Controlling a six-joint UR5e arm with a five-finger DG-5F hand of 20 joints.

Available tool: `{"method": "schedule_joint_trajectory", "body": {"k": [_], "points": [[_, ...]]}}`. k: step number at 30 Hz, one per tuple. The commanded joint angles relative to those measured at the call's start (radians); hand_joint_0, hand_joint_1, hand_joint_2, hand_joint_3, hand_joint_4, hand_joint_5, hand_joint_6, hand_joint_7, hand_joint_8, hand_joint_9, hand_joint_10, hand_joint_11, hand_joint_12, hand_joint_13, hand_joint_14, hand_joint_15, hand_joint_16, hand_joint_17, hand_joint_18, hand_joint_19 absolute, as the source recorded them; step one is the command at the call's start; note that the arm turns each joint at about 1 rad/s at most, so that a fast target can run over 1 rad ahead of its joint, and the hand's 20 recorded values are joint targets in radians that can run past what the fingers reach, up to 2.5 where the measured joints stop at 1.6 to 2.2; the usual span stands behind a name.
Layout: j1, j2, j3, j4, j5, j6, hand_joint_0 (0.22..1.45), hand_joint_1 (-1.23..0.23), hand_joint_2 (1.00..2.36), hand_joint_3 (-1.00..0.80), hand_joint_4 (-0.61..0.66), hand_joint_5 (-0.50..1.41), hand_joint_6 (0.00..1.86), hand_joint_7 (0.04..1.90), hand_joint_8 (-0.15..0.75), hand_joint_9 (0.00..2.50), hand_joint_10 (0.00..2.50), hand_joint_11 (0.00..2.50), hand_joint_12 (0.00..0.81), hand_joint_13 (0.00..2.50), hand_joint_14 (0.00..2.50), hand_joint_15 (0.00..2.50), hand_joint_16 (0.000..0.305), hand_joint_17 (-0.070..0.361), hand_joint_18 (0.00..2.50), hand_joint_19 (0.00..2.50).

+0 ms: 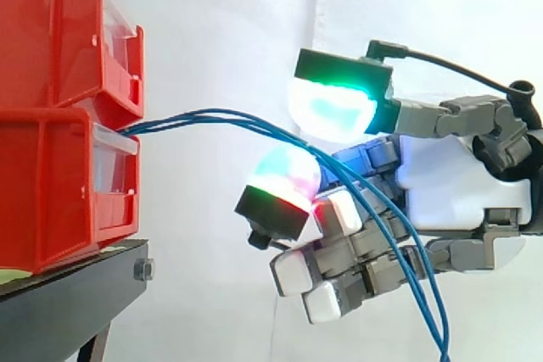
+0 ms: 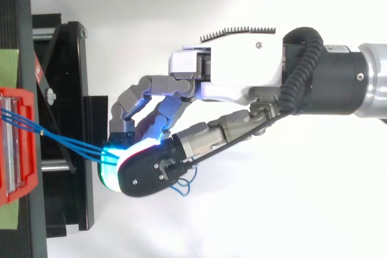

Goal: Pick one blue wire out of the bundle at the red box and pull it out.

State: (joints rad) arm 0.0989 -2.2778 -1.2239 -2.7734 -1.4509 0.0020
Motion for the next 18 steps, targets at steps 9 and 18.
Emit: {"method": "schedule_joint_trajectory", "body": {"k": [9,18], "points": [[-0.002,0.012,0.0,-0.003,0.0,-0.011,0.58,-0.72,1.01,-0.17,0.25,-0.13,0.83,0.79,0.321,1.03,0.02,0.67,0.42,0.78,0.02,0.48,0.073,0.164,0.54,0.52],[-0.005,0.018,0.001,-0.005,0.0,-0.016,0.61,-0.79,1.01,-0.19,0.24,-0.15,0.87,0.72,0.299,0.97,0.02,0.72,0.386,0.75,0.02,0.5,0.065,0.147,0.51,0.52]]}}
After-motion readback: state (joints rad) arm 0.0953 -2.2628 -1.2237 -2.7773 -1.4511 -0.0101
